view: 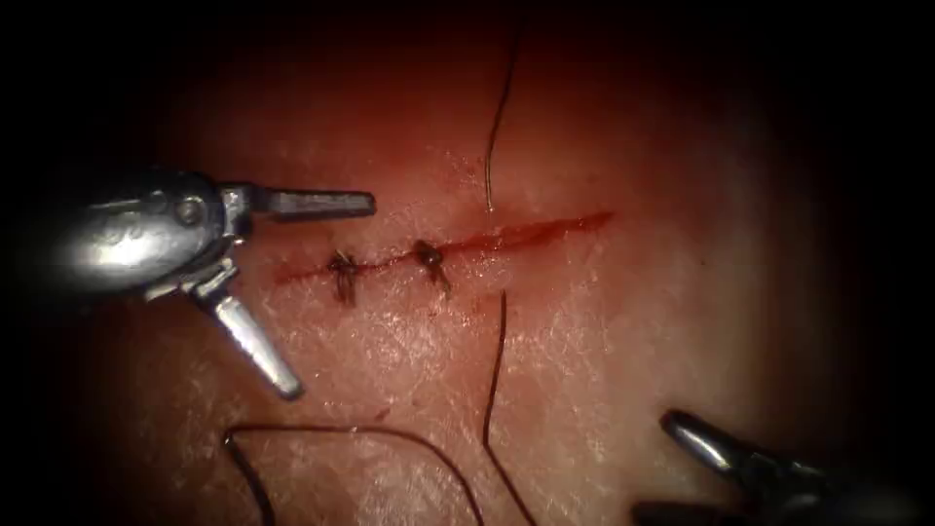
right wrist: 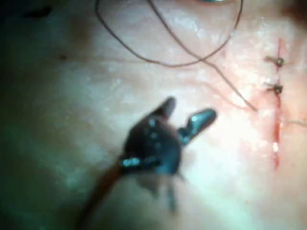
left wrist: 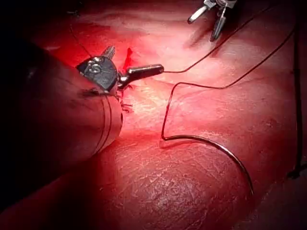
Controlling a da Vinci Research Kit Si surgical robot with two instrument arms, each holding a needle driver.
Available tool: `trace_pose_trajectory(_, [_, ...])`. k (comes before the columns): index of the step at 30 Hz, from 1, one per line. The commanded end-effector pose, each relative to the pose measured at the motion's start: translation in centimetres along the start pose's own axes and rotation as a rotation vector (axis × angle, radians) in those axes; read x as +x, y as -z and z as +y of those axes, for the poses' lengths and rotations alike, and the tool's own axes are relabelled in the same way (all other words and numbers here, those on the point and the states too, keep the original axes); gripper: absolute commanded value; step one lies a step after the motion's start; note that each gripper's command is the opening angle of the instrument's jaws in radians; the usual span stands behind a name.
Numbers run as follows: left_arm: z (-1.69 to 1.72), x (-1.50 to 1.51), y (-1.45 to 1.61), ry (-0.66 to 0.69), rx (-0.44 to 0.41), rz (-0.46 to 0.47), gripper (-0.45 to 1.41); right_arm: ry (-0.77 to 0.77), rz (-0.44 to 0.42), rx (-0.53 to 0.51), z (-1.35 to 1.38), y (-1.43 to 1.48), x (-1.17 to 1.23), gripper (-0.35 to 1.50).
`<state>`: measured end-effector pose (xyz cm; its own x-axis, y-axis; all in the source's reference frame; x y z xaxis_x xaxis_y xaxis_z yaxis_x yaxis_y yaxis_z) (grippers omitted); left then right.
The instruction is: Wound Closure
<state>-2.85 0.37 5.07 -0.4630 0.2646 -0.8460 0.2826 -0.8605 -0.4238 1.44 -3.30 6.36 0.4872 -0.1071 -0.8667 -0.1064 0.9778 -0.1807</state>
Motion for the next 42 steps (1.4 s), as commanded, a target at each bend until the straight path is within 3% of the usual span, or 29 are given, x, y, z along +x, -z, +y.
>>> trace_pose_trajectory(1, [-0.02,-0.09,-0.22,-0.009,0.010,-0.008,0.93,-0.002,0.002,0.003,-0.08,-0.06,-0.01,1.29])
trace_pose_trajectory(3, [0.04,-0.20,-0.55,-0.018,0.038,-0.024,0.83,-0.001,0.003,0.003,-0.08,-0.04,-0.02,1.29])
trace_pose_trajectory(7, [0.14,-0.29,-0.91,-0.041,0.060,-0.047,0.64,-0.001,0.005,0.005,-0.08,-0.04,-0.02,1.28])
trace_pose_trajectory(12, [0.33,-0.30,-1.16,-0.084,0.043,-0.082,0.44,-0.001,0.006,0.006,-0.08,-0.04,-0.02,1.28])
trace_pose_trajectory(22, [0.50,-0.18,-1.51,-0.150,0.042,-0.138,0.42,-0.001,0.006,0.006,-0.09,-0.04,-0.01,1.28])
trace_pose_trajectory(23, [0.49,-0.17,-1.52,-0.150,0.049,-0.140,0.31,-0.001,0.006,0.006,-0.09,-0.04,-0.01,1.28])
trace_pose_trajectory(24, [0.49,-0.17,-1.52,-0.150,0.049,-0.140,0.31,-0.001,0.006,0.006,-0.09,-0.04,-0.01,1.28])
trace_pose_trajectory(28, [0.44,-0.16,-1.52,-0.148,0.074,-0.149,-0.45,-0.001,0.006,0.006,-0.09,-0.05,0.00,1.28])
trace_pose_trajectory(32, [0.39,-0.14,-1.44,-0.146,0.110,-0.145,-0.45,-0.001,0.006,0.006,-0.09,-0.05,0.01,1.28])
trace_pose_trajectory(35, [0.24,-0.03,-1.16,-0.118,0.212,-0.087,-0.45,-0.004,0.002,0.007,-0.05,-0.08,0.01,1.23])
trace_pose_trajectory(42, [0.14,0.08,-0.79,-0.118,0.247,-0.046,-0.45,-0.016,-0.003,0.022,0.08,-0.30,0.05,1.19])
